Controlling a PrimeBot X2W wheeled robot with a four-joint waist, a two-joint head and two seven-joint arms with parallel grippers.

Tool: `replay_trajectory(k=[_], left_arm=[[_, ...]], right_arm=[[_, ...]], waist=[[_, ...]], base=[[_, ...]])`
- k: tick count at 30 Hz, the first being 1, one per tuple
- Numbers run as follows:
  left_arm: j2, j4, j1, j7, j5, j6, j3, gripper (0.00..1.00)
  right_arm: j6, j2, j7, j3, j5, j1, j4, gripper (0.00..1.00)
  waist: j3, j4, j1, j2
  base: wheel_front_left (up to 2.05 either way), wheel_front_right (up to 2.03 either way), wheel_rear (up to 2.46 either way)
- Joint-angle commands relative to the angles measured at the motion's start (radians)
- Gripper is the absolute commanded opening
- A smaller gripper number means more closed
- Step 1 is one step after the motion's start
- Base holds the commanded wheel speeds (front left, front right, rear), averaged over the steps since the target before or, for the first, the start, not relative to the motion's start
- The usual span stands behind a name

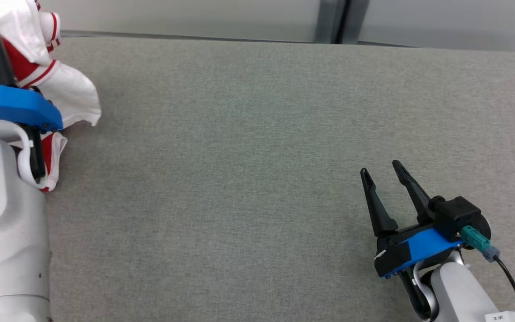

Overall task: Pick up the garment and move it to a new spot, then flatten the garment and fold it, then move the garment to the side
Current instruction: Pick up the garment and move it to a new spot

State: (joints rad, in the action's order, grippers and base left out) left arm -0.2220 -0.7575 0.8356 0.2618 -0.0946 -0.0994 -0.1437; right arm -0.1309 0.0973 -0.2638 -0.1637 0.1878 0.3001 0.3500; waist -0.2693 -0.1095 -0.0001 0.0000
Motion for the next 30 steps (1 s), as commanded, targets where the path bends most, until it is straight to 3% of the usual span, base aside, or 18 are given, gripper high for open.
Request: replay_trajectory(k=[1, 6, 15, 24, 30], left_arm=[[0.007, 0.010, -0.018, 0.005, 0.011, -0.007, 0.015, 0.00], [0.037, 0.043, -0.025, 0.005, 0.004, -0.020, 0.062, 0.00], [0.124, 0.058, -0.049, 0.005, -0.011, -0.030, 0.178, 0.00], [0.166, 0.029, -0.059, 0.005, -0.073, -0.033, 0.298, 0.00], [0.172, 0.034, -0.077, 0.005, -0.166, -0.031, 0.431, 0.00]], right_arm=[[0.000, -0.003, -0.001, 0.002, 0.006, -0.013, 0.003, 1.00], [0.000, -0.022, -0.001, -0.006, 0.009, -0.024, 0.007, 1.00], [0.000, -0.041, -0.001, -0.031, 0.007, -0.018, 0.012, 1.00], [0.000, -0.044, -0.001, -0.040, 0.016, -0.004, 0.013, 1.00], [0.000, -0.046, -0.001, -0.067, 0.026, -0.001, 0.014, 1.00]], waist=[[0.030, 0.035, 0.0001, 0.0000], [0.056, 0.101, 0.0001, 0.0000], [0.073, 0.279, 0.0001, 0.0000], [0.050, 0.442, 0.0001, 0.0000], [0.036, 0.518, 0.0001, 0.0000]], base=[[0.00, 0.00, 0.00], [0.00, 0.00, 0.00], [0.00, 0.00, 0.00], [0.00, 0.00, 0.00], [0.00, 0.00, 0.00]])
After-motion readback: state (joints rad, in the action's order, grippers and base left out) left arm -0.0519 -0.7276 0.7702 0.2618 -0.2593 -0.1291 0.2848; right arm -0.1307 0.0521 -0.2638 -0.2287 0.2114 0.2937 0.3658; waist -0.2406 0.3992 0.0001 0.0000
